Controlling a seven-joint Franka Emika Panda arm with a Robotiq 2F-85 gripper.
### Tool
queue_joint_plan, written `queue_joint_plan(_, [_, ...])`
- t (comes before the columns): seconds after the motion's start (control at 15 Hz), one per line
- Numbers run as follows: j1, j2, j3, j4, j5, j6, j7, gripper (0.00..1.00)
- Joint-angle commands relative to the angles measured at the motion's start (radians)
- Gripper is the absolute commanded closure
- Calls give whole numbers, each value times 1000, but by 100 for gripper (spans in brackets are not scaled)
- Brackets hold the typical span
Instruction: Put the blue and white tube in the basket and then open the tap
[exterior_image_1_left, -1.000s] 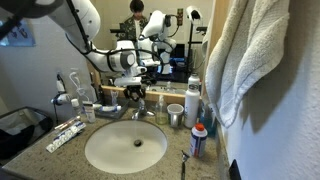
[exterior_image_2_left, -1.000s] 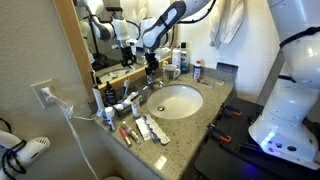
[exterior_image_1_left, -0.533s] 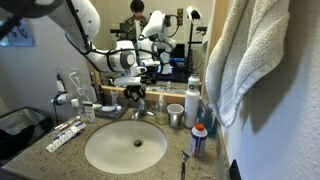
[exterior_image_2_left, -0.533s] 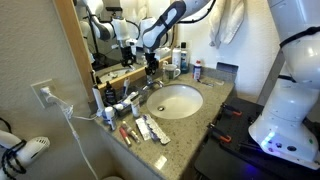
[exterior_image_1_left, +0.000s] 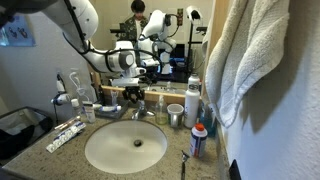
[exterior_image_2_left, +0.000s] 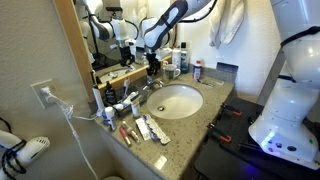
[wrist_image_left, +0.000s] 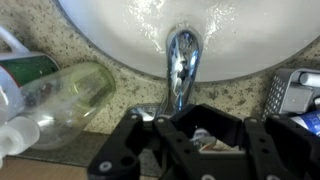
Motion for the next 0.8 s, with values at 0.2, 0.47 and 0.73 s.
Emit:
queue_joint_plan(0.2, [1,-179,10,-271,58,-3,42,98])
queue_joint_plan(0.47, [3,-234,12,-355,91,0,43,98])
queue_joint_plan(0.73, [16,-293,23,-387,103,-36,54,98])
